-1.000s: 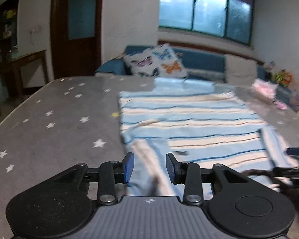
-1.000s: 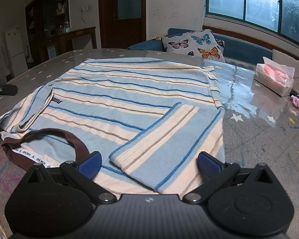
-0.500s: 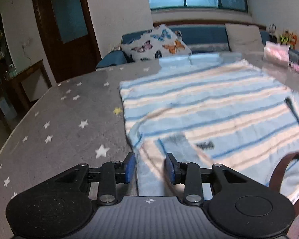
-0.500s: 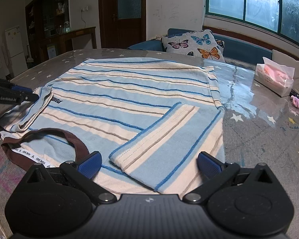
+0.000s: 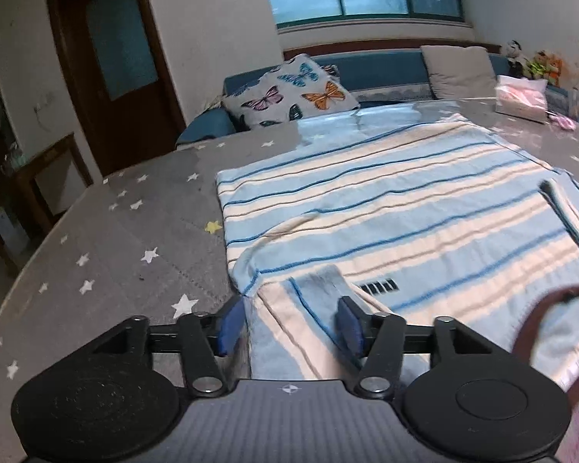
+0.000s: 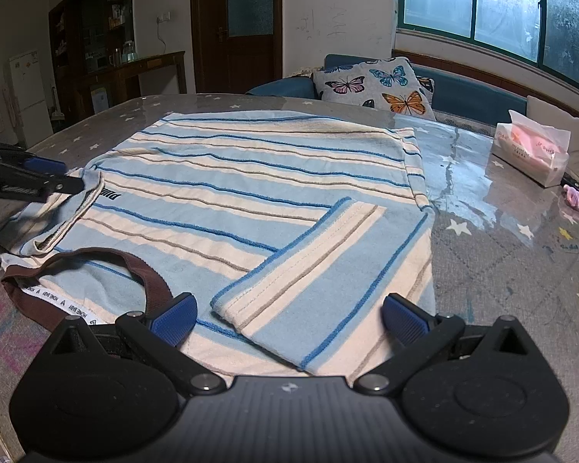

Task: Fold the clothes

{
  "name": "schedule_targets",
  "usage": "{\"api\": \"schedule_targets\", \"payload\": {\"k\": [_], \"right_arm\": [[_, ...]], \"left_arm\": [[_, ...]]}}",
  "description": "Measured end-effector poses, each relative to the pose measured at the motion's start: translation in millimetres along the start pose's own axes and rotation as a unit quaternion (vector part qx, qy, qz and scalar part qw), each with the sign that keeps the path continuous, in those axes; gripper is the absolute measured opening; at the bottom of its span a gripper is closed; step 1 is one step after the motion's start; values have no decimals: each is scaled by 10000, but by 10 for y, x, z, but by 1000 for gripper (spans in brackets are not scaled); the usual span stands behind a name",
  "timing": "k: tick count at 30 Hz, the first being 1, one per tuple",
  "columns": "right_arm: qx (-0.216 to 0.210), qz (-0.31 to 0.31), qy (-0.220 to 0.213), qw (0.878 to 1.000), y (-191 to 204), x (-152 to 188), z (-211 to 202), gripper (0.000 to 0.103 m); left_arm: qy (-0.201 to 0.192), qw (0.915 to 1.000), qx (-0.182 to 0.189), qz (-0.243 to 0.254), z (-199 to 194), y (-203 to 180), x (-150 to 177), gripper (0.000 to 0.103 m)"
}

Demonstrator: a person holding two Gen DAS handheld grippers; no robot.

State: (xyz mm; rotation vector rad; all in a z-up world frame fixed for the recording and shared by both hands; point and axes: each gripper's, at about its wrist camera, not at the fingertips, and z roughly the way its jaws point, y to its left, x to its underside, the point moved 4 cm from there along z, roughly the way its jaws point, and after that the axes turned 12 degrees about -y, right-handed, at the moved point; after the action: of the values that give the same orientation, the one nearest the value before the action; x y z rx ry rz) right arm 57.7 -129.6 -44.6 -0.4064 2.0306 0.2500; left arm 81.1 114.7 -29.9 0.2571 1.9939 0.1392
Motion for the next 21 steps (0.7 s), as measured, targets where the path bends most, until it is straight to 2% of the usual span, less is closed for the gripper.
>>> {"api": "schedule_targets", "payload": {"k": [3, 9, 13, 15, 18, 21], "right_arm": [[20, -35, 7, 10000, 7, -2, -6, 103], [-53, -140, 96, 9998, 3, 6, -95, 103], [-226, -160, 207, 9994, -54, -2, -210, 103], [-429, -177, 290, 9985, -68, 2, -290, 99], [-637, -583, 386, 9955, -37, 22, -413, 95], [-719, -965, 462, 9917, -15, 43, -476, 85]], "left_arm": [[-63, 9997, 172, 142, -182, -94, 54, 68], [-88, 9969, 430, 660, -474, -315, 230, 70], [-127, 9949, 600, 798, -646, -306, 245, 70], [-170, 9936, 722, 849, -739, -283, 234, 70], [-139, 9888, 970, 1122, -806, -340, 284, 70], [-141, 9839, 1155, 1355, -811, -416, 326, 70]]}}
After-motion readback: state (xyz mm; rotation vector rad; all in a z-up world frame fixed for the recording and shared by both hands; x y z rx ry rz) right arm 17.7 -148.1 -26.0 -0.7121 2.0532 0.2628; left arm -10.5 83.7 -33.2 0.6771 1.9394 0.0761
